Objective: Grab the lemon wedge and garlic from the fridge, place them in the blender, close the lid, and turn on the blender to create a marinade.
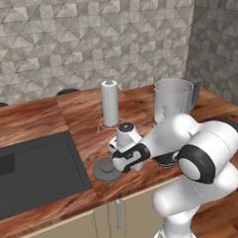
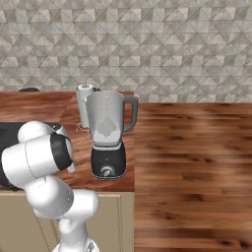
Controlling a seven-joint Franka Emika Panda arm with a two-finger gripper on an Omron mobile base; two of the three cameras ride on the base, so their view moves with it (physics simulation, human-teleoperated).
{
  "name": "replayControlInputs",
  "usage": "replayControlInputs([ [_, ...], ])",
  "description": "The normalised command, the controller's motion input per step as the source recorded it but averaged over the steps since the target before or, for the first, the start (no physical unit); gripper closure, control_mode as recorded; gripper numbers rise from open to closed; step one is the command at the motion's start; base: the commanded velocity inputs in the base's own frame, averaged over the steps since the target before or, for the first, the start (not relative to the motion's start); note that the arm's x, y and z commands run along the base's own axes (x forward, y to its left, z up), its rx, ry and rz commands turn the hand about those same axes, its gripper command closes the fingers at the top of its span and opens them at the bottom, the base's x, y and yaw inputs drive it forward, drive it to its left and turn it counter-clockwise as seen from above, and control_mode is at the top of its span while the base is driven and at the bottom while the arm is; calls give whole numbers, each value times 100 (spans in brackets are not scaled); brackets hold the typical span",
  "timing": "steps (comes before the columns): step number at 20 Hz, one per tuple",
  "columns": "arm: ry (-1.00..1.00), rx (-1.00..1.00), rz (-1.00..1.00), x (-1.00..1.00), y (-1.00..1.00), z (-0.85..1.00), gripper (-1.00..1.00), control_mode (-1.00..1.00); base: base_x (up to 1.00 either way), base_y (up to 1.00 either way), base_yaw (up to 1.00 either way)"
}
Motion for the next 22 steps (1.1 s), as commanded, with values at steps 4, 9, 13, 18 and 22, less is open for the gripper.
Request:
replayControlInputs([
  [4,0,0,0,16,0,-6,-100,-100,0,0,0],
  [9,0,0,0,13,0,-12,-100,-100,0,0,0],
  [13,0,0,0,0,0,-25,-100,-100,0,0,0],
  [18,0,0,0,0,3,-30,-100,-100,0,0,0],
  [22,-1,-1,-3,0,14,-31,-100,-100,0,0,0],
])
